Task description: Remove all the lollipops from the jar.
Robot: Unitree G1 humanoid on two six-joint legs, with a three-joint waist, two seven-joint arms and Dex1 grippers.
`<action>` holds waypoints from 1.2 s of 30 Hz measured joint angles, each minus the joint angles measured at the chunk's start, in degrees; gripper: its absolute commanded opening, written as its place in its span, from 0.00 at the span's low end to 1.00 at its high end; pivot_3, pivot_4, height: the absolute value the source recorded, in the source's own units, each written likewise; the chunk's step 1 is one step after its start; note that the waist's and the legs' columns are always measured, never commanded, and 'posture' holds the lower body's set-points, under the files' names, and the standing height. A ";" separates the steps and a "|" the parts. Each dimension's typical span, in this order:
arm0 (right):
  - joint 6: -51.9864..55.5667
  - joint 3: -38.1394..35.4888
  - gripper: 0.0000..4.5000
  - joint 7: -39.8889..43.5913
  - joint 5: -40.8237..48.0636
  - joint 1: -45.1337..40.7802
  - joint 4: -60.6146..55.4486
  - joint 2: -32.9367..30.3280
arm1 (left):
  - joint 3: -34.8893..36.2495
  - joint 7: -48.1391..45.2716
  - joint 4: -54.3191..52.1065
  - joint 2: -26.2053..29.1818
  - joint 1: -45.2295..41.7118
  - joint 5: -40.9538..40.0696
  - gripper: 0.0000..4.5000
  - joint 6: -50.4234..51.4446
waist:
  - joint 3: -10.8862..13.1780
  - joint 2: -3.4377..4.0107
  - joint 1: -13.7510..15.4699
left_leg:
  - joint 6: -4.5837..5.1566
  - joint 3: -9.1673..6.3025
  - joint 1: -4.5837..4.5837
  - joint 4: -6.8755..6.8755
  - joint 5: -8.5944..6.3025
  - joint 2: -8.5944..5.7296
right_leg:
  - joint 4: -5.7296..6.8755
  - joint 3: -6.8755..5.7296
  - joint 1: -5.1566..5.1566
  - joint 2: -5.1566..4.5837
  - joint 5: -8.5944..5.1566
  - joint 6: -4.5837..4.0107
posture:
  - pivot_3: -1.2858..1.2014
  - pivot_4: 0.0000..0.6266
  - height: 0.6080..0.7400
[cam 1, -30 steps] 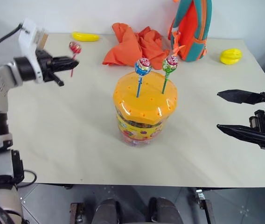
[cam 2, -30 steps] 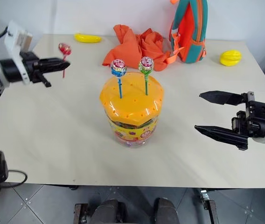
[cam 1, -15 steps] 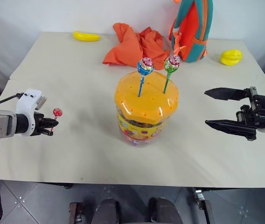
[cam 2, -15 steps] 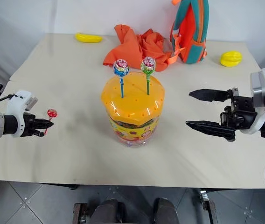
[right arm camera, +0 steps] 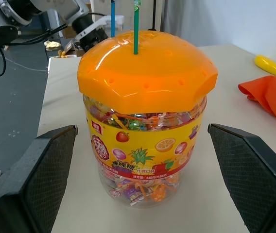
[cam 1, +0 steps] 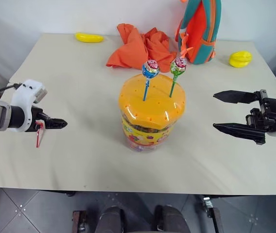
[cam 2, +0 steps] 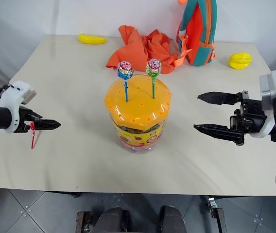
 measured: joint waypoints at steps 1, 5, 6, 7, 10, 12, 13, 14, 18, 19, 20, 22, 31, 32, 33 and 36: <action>-0.03 0.00 1.00 -0.01 -0.04 -0.30 0.01 0.00 | -0.01 -0.37 0.01 0.10 -0.86 -0.11 0.99 -0.65 | 0.00 0.00 -0.01 | 0.00 0.00 0.00 0.00 0.00 0.00 | 0.00 0.00 0.00 0.00 0.00 0.00 | 0.52 0.24 1.00; -0.34 -0.04 1.00 -0.08 -0.27 -1.26 0.75 -0.03 | 0.17 -4.21 0.38 -0.68 -5.27 -2.47 0.99 -4.43 | 0.01 -0.01 0.06 | 0.00 0.00 -0.04 0.02 0.00 0.00 | 0.00 -0.02 -0.02 0.00 0.00 0.00 | 0.52 0.24 1.00; -0.44 -0.05 1.00 -0.15 -0.33 -1.92 0.80 -0.07 | 0.82 -5.83 0.16 -1.31 -6.80 -3.70 0.99 -6.33 | 0.01 -0.01 0.08 | 0.00 0.00 -0.05 0.04 0.00 0.00 | 0.00 -0.01 -0.02 0.00 0.00 0.00 | 0.52 0.24 1.00; -0.48 -0.19 1.00 -0.21 -0.33 -2.49 0.81 -0.23 | 2.44 -7.71 0.13 -2.67 -7.94 -4.92 0.99 -9.37 | 0.00 0.00 0.09 | 0.00 -0.01 -0.04 0.06 0.00 -0.01 | 0.02 0.00 -0.01 -0.02 0.00 0.00 | 0.52 0.24 1.00; -0.45 -1.19 1.00 -0.52 -0.21 -2.95 0.80 -0.54 | 6.98 -12.98 0.31 -7.83 -9.18 -8.19 0.99 -20.38 | -0.01 0.01 -0.06 | 0.00 0.00 -0.03 0.08 0.00 0.01 | 0.04 -0.03 -0.01 -0.01 0.00 0.00 | 0.52 0.24 1.00; -0.28 -2.12 1.00 -0.74 -0.03 -2.78 0.75 -0.57 | 8.67 -17.34 1.17 -12.22 -9.18 -10.37 0.99 -27.55 | -0.01 0.02 -0.10 | 0.00 0.01 -0.04 0.08 0.00 0.00 | 0.04 -0.06 -0.02 0.00 0.00 0.00 | 0.52 0.24 1.00; 0.01 -2.64 1.00 -0.92 0.13 -2.49 0.45 -0.68 | 8.93 -20.49 2.08 -14.71 -9.24 -11.62 0.99 -31.51 | -0.01 0.02 -0.09 | 0.00 0.01 -0.04 0.09 0.00 0.01 | 0.05 -0.07 -0.01 0.00 0.00 0.00 | 0.52 0.24 1.00; 0.30 -3.11 1.00 -1.08 0.27 -2.14 0.13 -0.68 | 8.84 -23.33 2.40 -16.56 -9.24 -12.41 0.99 -34.69 | -0.01 0.01 -0.08 | 0.00 0.03 -0.04 0.11 0.00 0.01 | 0.05 -0.07 -0.02 0.00 0.00 0.00 | 0.52 0.24 1.00; 0.82 -4.81 1.00 -1.32 0.97 -0.08 -1.11 -0.74 | 7.08 -30.50 4.02 -19.13 -10.23 -13.59 0.99 -40.96 | -0.01 0.02 -0.18 | 0.01 0.03 -0.04 0.11 0.00 0.00 | 0.05 -0.08 -0.02 0.00 0.00 0.00 | 0.52 0.24 1.00; 1.14 -5.58 1.00 -1.43 1.39 0.78 -1.77 -0.78 | 6.40 -32.24 5.03 -20.48 -11.04 -13.81 0.99 -42.11 | -0.01 0.02 -0.08 | 0.01 0.02 -0.04 0.12 0.00 0.00 | 0.05 -0.08 -0.01 0.00 0.00 0.00 | 0.52 0.24 1.00; 1.55 -6.04 1.00 -1.52 1.65 1.25 -2.37 -0.80 | 5.60 -33.73 5.42 -21.60 -11.50 -14.17 0.99 -42.91 | -0.01 0.02 -0.03 | 0.01 0.01 -0.04 0.14 -0.01 0.00 | 0.05 -0.08 -0.01 0.00 0.00 0.00 | 0.52 0.24 1.00; 1.73 -6.78 1.00 -1.75 2.20 1.74 -3.03 -0.85 | 3.81 -36.49 6.97 -24.04 -12.41 -14.61 0.99 -44.25 | -0.01 0.02 0.06 | 0.05 0.01 -0.04 0.24 -0.03 -0.01 | 0.05 -0.08 0.04 -0.01 0.00 0.00 | 0.52 0.24 1.00; 2.70 -10.32 1.00 -4.42 3.80 5.76 -6.90 -0.87 | -3.75 -43.71 13.50 -34.11 -18.72 -13.56 0.86 -49.55 | -0.02 0.03 -0.22 | 0.14 -0.09 -0.11 0.42 -0.07 0.02 | 0.05 -0.16 0.07 0.02 0.00 0.00 | 0.52 0.24 1.00; 2.81 -10.72 1.00 -4.70 3.90 6.18 -7.12 -0.86 | -3.96 -43.70 13.95 -34.22 -18.83 -13.15 0.80 -50.18 | -0.02 0.03 -0.28 | 0.14 -0.08 -0.11 0.42 -0.07 0.02 | 0.05 -0.15 0.07 0.01 0.00 0.00 | 0.52 0.24 1.00; 2.85 -11.16 1.00 -5.03 3.98 6.71 -7.40 -0.86 | -4.39 -43.77 14.51 -34.22 -18.94 -12.54 0.73 -50.55 | -0.02 0.03 -0.27 | 0.14 -0.08 -0.11 0.41 -0.07 0.02 | 0.04 -0.15 0.07 0.01 0.00 0.00 | 0.52 0.24 1.00; 2.89 -12.08 1.00 -6.24 4.56 8.15 -8.97 -0.84 | -5.60 -44.21 15.90 -33.90 -19.88 -10.80 0.52 -50.89 | -0.02 0.03 -0.16 | 0.14 -0.08 -0.12 0.44 -0.08 0.02 | 0.05 -0.15 0.08 0.00 0.00 0.00 | 0.52 0.24 1.00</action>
